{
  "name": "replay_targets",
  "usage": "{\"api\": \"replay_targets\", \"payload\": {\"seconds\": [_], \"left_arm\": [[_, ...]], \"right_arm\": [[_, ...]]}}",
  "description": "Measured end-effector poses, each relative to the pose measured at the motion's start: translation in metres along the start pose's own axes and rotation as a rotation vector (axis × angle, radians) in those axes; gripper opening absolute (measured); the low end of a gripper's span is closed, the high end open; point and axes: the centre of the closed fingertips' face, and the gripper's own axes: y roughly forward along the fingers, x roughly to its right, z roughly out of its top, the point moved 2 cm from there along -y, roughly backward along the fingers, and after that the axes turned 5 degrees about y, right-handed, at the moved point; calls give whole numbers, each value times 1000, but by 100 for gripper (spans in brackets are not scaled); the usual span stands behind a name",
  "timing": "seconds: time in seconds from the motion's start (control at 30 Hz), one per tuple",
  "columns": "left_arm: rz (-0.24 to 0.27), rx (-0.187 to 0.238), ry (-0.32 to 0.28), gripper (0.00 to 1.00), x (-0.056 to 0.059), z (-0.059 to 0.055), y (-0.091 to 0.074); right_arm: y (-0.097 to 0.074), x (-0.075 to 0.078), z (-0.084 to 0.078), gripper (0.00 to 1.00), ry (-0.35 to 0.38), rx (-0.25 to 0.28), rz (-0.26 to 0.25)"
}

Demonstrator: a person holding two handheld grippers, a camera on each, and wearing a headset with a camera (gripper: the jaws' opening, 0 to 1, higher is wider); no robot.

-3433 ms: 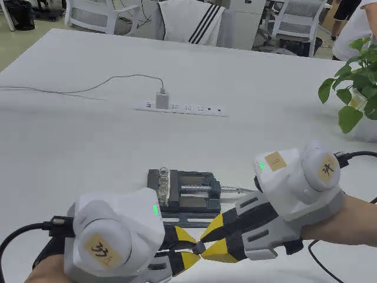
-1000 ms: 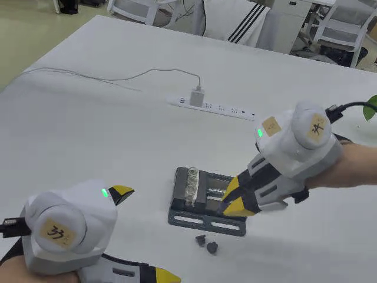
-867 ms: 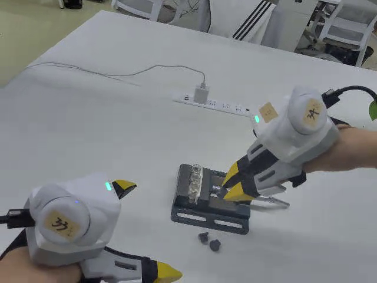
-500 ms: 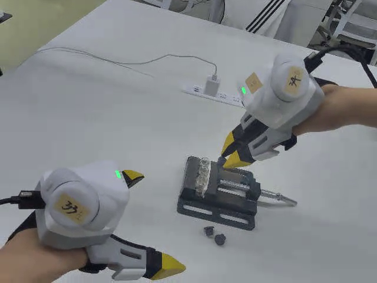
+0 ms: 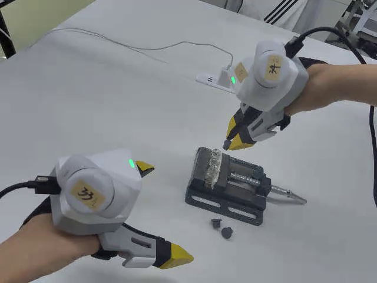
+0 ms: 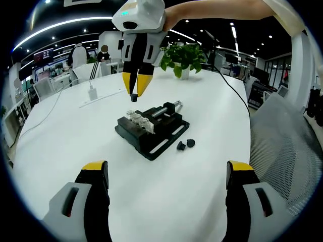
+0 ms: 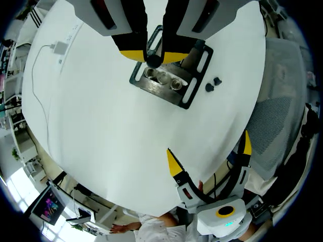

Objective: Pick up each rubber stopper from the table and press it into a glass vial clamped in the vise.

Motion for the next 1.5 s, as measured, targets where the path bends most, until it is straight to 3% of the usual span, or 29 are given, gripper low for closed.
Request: {"api": "replay_targets", "payload": {"seconds": [0.33, 1.13, 1.5], "left_arm": [[8, 0, -23, 96, 0, -4, 0], [9, 4, -63, 95, 2, -9, 1], [10, 6, -64, 95, 3, -9, 0]], "right_arm": [[11, 1, -2, 5, 28, -35, 31], [22, 2, -8, 5, 66, -76, 44], [19, -3, -7, 4, 269, -50, 38]]}}
